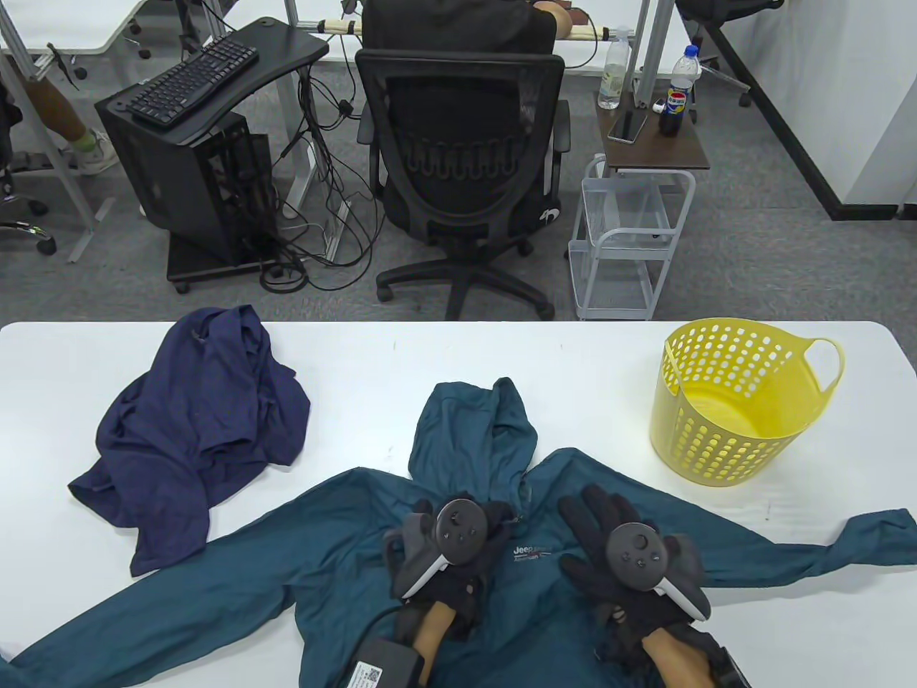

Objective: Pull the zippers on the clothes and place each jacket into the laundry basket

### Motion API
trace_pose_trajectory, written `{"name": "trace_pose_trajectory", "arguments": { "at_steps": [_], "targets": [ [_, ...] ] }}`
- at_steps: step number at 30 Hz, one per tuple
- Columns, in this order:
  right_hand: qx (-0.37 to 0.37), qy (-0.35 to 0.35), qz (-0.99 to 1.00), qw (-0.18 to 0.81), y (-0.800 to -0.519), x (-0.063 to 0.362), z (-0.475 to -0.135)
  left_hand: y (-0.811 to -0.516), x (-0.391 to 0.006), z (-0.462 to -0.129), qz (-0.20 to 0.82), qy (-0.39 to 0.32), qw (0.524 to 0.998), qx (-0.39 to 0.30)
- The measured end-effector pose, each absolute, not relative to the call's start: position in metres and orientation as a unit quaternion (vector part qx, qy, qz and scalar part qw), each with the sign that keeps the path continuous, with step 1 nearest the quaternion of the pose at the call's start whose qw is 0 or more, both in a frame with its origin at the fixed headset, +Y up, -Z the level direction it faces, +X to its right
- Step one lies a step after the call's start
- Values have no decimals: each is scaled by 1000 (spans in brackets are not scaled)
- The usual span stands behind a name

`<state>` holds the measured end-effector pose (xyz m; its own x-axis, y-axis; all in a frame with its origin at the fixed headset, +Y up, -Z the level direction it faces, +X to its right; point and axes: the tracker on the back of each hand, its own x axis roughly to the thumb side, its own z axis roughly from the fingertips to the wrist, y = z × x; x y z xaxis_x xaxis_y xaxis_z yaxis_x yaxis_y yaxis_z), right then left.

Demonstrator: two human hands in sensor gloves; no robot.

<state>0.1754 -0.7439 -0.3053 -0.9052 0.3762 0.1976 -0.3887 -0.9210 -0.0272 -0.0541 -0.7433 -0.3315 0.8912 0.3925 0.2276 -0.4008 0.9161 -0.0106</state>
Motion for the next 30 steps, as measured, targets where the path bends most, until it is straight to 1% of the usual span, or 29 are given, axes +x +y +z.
{"name": "trace_pose_trajectory", "arguments": {
  "at_steps": [2, 4, 6, 8, 11, 15, 19, 23, 25, 27, 30],
  "targets": [
    [99, -62, 979, 165, -737, 161, -310, -744, -54, -330, 204, -118, 972, 18],
    [100, -73, 984, 130, -735, 149, -317, -745, -54, -330, 204, -118, 972, 17],
    [102, -80, 985, 113, -736, 140, -323, -746, -55, -330, 209, -119, 971, 15],
    [114, -103, 982, 114, -739, 136, -325, -748, -56, -330, 206, -122, 971, 15],
    [126, -156, 968, 150, -740, 136, -320, -749, -57, -331, 187, -116, 975, 26],
    [133, -204, 963, 116, -731, 137, -308, -749, -60, -334, 195, -98, 975, 38],
    [152, -220, 958, 101, -723, 127, -299, -746, -65, -335, 215, -96, 971, 44],
    [138, -223, 955, 138, -719, 119, -297, -745, -65, -332, 230, -123, 965, 41],
    [135, -221, 954, 149, -720, 119, -297, -744, -66, -332, 227, -123, 965, 45],
    [141, -222, 952, 155, -721, 120, -295, -746, -67, -334, 232, -117, 965, 45],
    [154, -219, 954, 134, -724, 120, -294, -748, -74, -338, 269, -78, 959, 37]
  ]
}}
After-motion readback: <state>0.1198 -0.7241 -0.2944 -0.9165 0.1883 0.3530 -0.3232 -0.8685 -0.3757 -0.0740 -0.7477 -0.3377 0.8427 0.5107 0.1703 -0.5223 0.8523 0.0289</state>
